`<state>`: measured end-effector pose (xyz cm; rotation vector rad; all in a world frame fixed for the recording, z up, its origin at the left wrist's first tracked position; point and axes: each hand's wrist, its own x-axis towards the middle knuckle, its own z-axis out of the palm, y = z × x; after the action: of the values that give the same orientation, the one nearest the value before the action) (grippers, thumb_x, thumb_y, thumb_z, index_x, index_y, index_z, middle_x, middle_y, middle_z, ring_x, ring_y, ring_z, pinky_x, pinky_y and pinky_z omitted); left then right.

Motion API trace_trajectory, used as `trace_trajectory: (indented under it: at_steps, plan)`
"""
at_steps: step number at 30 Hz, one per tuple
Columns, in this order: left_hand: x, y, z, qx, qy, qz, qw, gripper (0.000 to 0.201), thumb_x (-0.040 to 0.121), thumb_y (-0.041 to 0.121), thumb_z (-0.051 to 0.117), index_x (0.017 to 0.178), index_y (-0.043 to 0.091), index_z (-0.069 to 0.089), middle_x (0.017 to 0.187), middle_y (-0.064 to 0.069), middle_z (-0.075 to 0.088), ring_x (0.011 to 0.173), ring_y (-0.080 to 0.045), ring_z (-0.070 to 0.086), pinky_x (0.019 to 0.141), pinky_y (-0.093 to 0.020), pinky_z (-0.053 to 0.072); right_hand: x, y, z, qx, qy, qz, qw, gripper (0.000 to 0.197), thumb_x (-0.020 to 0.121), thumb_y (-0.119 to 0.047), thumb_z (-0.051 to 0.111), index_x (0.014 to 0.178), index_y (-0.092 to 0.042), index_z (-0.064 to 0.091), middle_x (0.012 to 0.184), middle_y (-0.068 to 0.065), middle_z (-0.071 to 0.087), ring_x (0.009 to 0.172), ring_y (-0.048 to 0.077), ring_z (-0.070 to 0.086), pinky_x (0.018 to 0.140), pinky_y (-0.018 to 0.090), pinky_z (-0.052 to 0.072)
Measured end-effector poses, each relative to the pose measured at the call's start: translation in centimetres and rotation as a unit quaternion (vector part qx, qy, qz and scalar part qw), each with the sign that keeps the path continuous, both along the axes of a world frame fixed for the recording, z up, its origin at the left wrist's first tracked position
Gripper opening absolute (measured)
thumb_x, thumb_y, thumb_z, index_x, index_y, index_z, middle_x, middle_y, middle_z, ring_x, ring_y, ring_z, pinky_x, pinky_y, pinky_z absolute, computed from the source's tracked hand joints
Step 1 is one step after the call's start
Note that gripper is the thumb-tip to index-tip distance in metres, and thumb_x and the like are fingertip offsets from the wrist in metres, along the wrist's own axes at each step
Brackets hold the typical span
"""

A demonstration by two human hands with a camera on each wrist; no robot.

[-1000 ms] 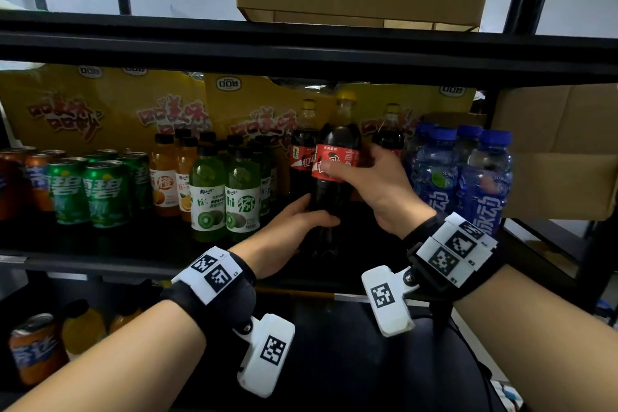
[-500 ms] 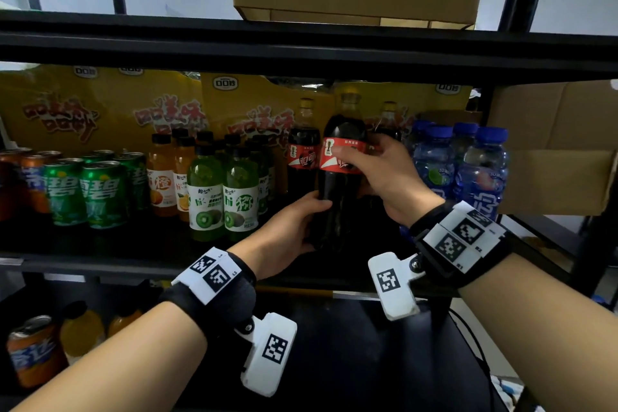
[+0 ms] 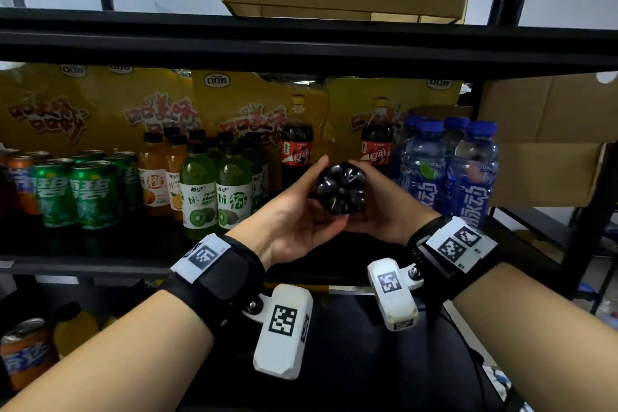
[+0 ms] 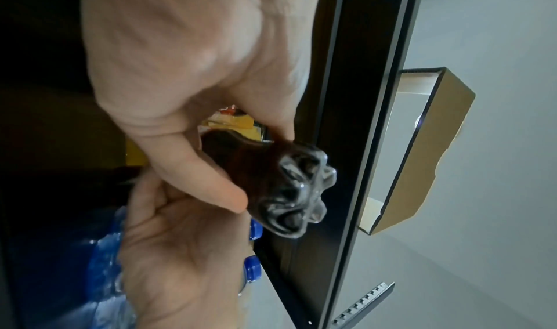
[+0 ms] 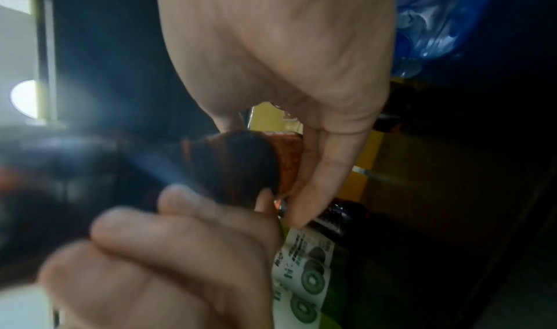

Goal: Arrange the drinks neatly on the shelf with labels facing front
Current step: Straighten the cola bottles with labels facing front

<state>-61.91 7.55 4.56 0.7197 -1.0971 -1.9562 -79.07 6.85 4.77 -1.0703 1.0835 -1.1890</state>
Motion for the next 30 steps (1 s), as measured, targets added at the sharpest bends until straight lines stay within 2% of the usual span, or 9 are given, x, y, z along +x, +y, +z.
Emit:
trace_trajectory:
  at_steps: [6,9,12,15,17,19,24,27,30]
  plan:
    - [-0.5,-0.1,-0.1,0.024,0.001,0.002,1.000,0.063,0.065,0.055,0.083,0.112,0.015,0.071,0.103,-0.009,0.069,0.069,-0.017,0.069,0.056,-0.027,0.062,0.3,0.3,-0.4,-0.006,0.006,-0.002,1.000,0.051,0.100,-0.059,0.052,0.125,-0.018,0.068,0.131,0.019,0.069,0.103,0.032,0.069,0.076,0.041,0.060]
    - [-0.2,-0.4,-0.6,-0.023,-0.058,0.003,0.998,0.049,0.077,0.055,0.076,0.110,0.020,0.072,0.098,-0.006,0.074,0.071,-0.019,0.072,0.060,-0.032,0.061,0.0,0.0,-0.3,0.018,0.042,0.023,0.999,0.073,0.093,-0.077,0.046,0.130,-0.019,0.068,0.128,0.018,0.071,0.108,0.032,0.071,0.084,0.045,0.061]
    - [0.2,-0.8,-1.6,-0.087,-0.089,0.031,0.992,0.045,0.081,0.046,0.074,0.117,0.019,0.070,0.098,-0.005,0.077,0.077,-0.017,0.075,0.065,-0.034,0.059,-0.1,0.1,0.1,0.001,0.069,0.000,0.998,0.072,0.086,-0.082,0.051,0.127,-0.026,0.068,0.119,0.011,0.076,0.111,0.031,0.073,0.096,0.050,0.058]
    - [0.6,-1.0,-2.5,-0.164,-0.112,0.047,0.979,0.041,0.076,0.041,0.073,0.112,0.021,0.071,0.098,-0.004,0.076,0.083,-0.016,0.073,0.069,-0.031,0.057,0.0,0.1,0.5,-0.087,0.087,-0.038,0.992,0.051,0.092,-0.055,0.068,0.130,-0.021,0.066,0.117,0.007,0.077,0.103,0.025,0.075,0.078,0.040,0.062]
    - [1.1,-1.1,-2.8,-0.222,-0.125,0.048,0.966,0.032,0.079,0.034,0.071,0.110,0.027,0.074,0.103,-0.005,0.077,0.092,-0.019,0.074,0.075,-0.029,0.057,0.0,0.2,0.7,-0.149,0.097,-0.063,0.982,0.048,0.087,-0.034,0.081,0.130,-0.021,0.063,0.112,0.004,0.078,0.098,0.021,0.076,0.068,0.036,0.062]
    - [1.3,-1.1,-3.1,-0.275,-0.142,0.049,0.950,0.035,0.080,0.027,0.070,0.114,0.033,0.074,0.111,-0.002,0.077,0.103,-0.017,0.074,0.083,-0.026,0.057,0.0,0.3,0.7,-0.206,0.117,-0.087,0.968,0.054,0.075,-0.020,0.091,0.121,-0.027,0.064,0.106,-0.003,0.079,0.096,0.017,0.077,0.071,0.037,0.064]
    - [0.8,-2.3,-3.8,-0.426,-0.227,0.155,0.862,0.065,0.082,0.023,0.084,0.139,0.033,0.056,0.125,0.015,0.071,0.116,0.000,0.065,0.102,-0.025,0.050,1.3,0.7,0.0,-0.330,0.207,-0.106,0.915,0.067,0.060,-0.010,0.098,0.107,-0.040,0.060,0.096,-0.030,0.073,0.091,-0.011,0.069,0.072,0.004,0.051]
    - [0.4,-3.1,-4.3,-0.466,-0.235,0.209,0.827,0.078,0.083,0.016,0.080,0.149,0.037,0.042,0.130,0.023,0.065,0.122,0.007,0.058,0.101,-0.015,0.045,2.3,1.3,-0.9,-0.391,0.213,-0.094,0.890,0.078,0.062,-0.003,0.095,0.115,-0.045,0.055,0.109,-0.020,0.070,0.106,-0.012,0.064,0.086,0.003,0.046]
    - [0.8,-3.3,-4.6,-0.497,-0.237,0.249,0.796,0.072,0.082,0.011,0.068,0.143,0.043,0.043,0.122,0.041,0.060,0.117,0.019,0.054,0.091,-0.002,0.040,2.8,2.0,-1.5,-0.421,0.220,-0.072,0.877,0.080,0.065,0.003,0.092,0.117,-0.042,0.052,0.114,-0.018,0.064,0.110,-0.009,0.061,0.093,0.007,0.044]
